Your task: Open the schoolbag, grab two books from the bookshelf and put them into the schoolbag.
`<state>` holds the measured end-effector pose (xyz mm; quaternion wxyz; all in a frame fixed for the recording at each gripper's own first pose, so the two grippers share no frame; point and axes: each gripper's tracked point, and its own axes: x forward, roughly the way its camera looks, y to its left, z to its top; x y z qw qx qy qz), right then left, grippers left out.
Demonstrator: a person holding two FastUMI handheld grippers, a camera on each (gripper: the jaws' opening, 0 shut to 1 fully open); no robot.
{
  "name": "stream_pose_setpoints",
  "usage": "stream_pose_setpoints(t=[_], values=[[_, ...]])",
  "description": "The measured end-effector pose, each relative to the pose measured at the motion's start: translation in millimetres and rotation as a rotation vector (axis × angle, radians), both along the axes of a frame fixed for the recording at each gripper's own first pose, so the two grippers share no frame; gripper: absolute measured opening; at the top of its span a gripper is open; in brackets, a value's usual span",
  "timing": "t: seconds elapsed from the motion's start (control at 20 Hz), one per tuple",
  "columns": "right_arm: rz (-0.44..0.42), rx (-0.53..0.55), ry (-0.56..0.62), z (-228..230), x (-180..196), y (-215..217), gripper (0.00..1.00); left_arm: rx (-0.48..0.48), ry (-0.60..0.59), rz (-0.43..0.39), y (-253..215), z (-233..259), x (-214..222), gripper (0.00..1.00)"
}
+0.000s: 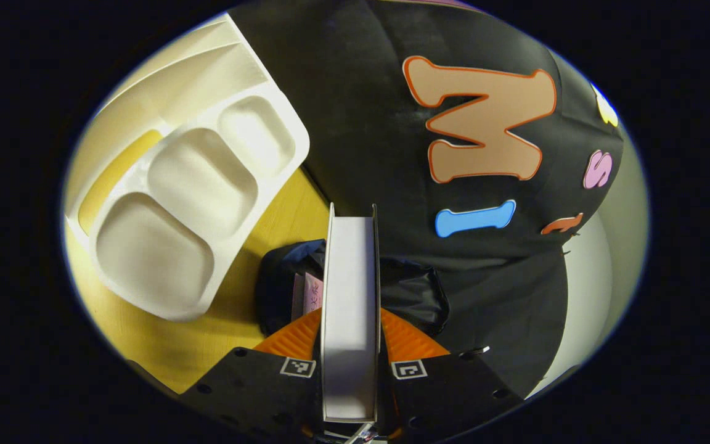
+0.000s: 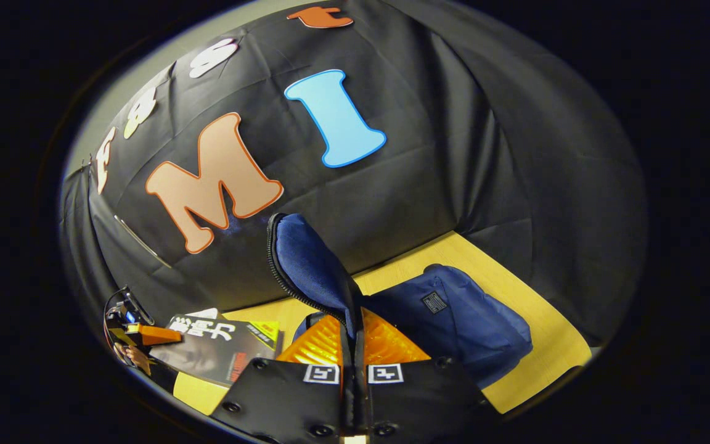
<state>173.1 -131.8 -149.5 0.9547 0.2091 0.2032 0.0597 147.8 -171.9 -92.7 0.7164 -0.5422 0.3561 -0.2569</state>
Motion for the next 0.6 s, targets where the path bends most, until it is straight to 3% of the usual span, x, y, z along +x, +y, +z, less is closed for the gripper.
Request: stream_pose_setpoints(t=[0.35,0.6], values=[[0.025,0.002,-0.007,0.9,1.1,2.6,0.03,0.067,0.054,-0.096,-66.6,-23.4,5.4,0.3],[0.034,0.005,-0.014,3.7,2.8,0.8,0.03,0.036,0.082,-0.107,-108.0,-33.1,21.3,0.3]])
